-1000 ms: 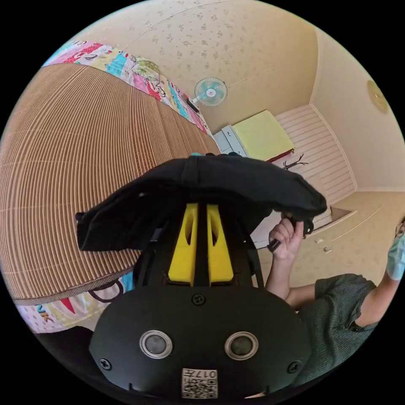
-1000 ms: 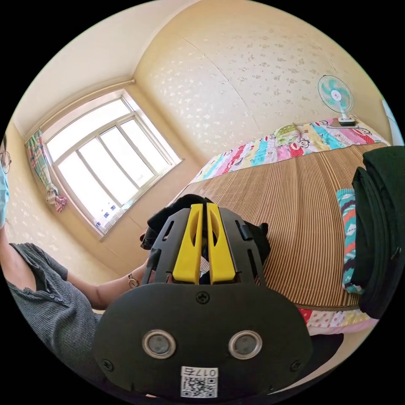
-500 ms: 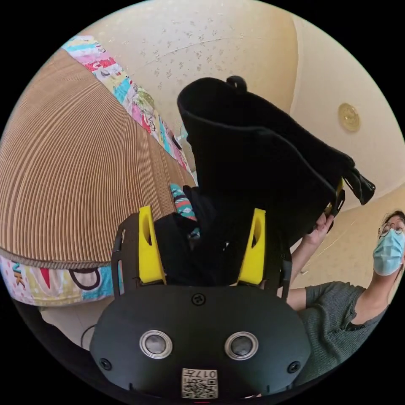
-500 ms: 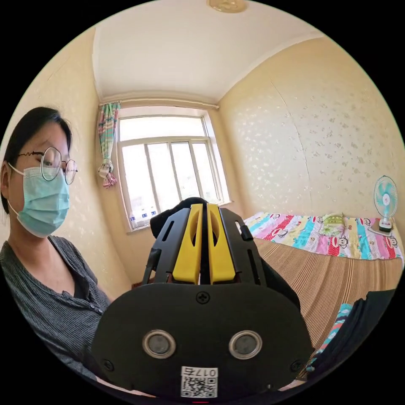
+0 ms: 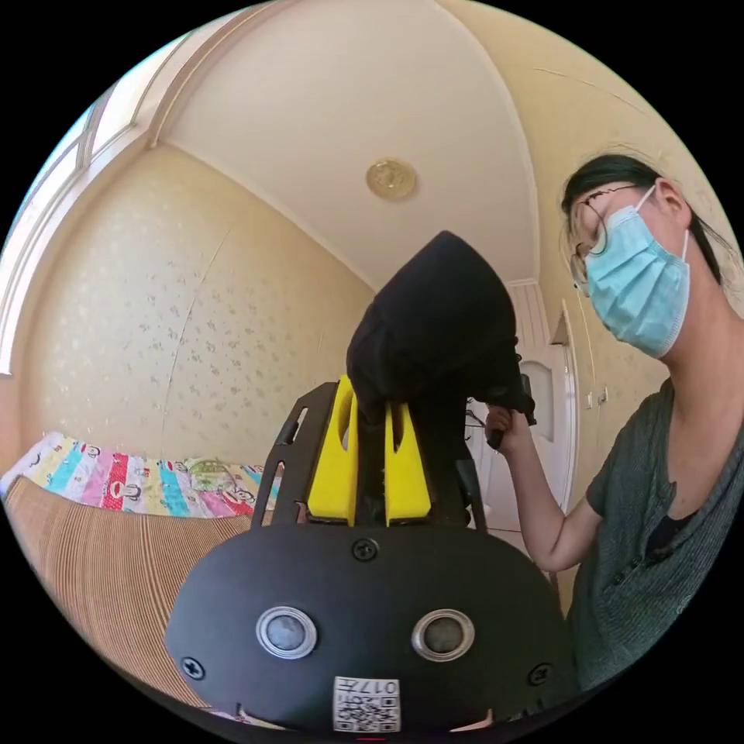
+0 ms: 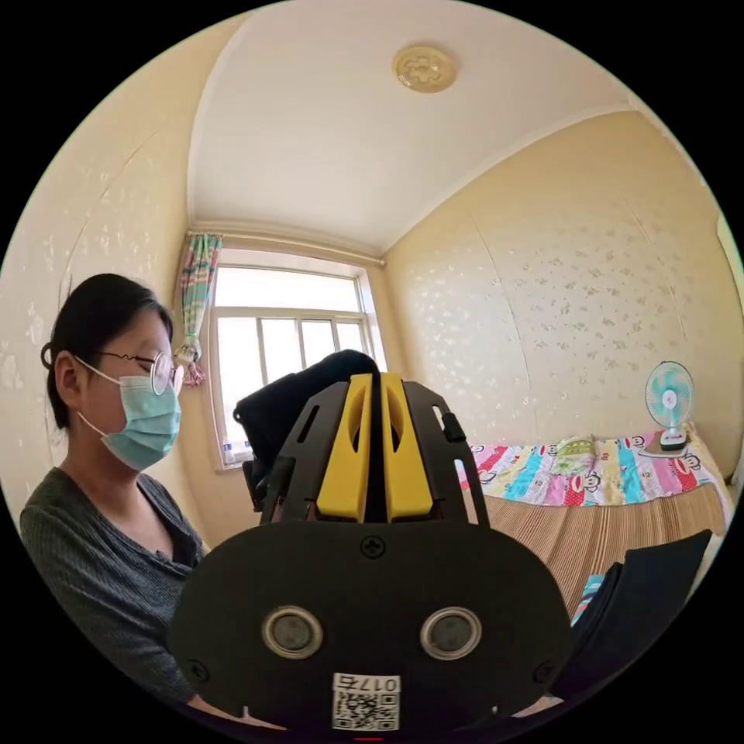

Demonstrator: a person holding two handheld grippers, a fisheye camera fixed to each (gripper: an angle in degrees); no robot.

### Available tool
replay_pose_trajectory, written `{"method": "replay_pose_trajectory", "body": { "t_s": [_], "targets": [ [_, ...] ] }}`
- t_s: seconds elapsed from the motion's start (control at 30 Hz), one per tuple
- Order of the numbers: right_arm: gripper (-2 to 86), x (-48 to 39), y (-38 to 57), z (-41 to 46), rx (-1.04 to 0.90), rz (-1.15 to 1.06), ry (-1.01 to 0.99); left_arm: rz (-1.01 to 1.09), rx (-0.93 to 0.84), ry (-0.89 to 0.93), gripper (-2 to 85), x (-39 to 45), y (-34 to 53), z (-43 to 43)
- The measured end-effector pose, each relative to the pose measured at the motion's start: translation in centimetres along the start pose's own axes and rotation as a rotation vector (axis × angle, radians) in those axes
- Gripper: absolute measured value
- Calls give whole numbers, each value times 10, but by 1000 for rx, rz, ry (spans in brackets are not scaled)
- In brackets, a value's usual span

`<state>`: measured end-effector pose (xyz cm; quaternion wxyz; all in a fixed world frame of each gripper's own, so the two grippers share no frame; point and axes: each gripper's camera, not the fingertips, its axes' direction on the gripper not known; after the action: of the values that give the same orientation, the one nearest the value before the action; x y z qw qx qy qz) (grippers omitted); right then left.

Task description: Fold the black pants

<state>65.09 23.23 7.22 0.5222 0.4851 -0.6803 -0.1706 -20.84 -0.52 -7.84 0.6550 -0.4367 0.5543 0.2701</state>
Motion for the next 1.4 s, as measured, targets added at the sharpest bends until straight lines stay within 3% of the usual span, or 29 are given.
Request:
{"method": "replay_pose_trajectory", "body": {
  "t_s": [0.17, 0.3, 0.4, 0.47, 0.53, 0.63, 0.73, 0.83, 0.97, 1.03, 1.17, 1.27, 1.33, 1.37, 1.4],
  "targets": [
    [24, 56, 60, 5, -30, 180, -88, -4, -96, -208, 59, 12, 42, -10],
    [26, 162, 93, 61, -116, 456, 75, -86, -199, -324, 58, -45, 90, 44],
    [28, 270, 50, 148, -160, 486, 196, -58, -341, -336, 58, -155, 74, 155],
    [31, 329, 6, 204, -150, 454, 294, -38, -464, -380, 64, -275, 26, 275],
    [34, 374, -31, 252, -217, 416, 433, -162, -553, -452, 87, -368, -6, 335],
    [41, 425, -40, 304, -416, 497, 551, -381, -438, -541, 112, -463, -11, 339],
    [56, 440, 17, 328, -561, 518, 481, -430, -636, -419, 115, -505, 50, 345],
    [65, 437, 116, 337, -738, 513, 407, -426, -883, -378, 124, -500, 162, 330],
    [84, 406, 253, 345, -953, 522, 172, -639, -1161, -230, 151, -471, 326, 275],
    [99, 386, 292, 354, -1028, 487, 163, -750, -1165, -188, 158, -453, 368, 241],
    [116, 372, 346, 391, -1212, 308, 345, -974, -1050, -129, 159, -415, 405, 173],
    [80, 401, 380, 422, -1432, 433, 374, -1042, -987, -99, 158, -400, 398, 145],
    [47, 406, 375, 434, -1504, 475, 258, -1039, -952, -102, 158, -395, 385, 129],
    [29, 405, 378, 443, -1560, 556, 98, -1032, -938, -107, 158, -392, 376, 119],
    [22, 398, 381, 449, -1537, 674, -187, -1028, -935, -109, 158, -390, 372, 114]
  ]
}}
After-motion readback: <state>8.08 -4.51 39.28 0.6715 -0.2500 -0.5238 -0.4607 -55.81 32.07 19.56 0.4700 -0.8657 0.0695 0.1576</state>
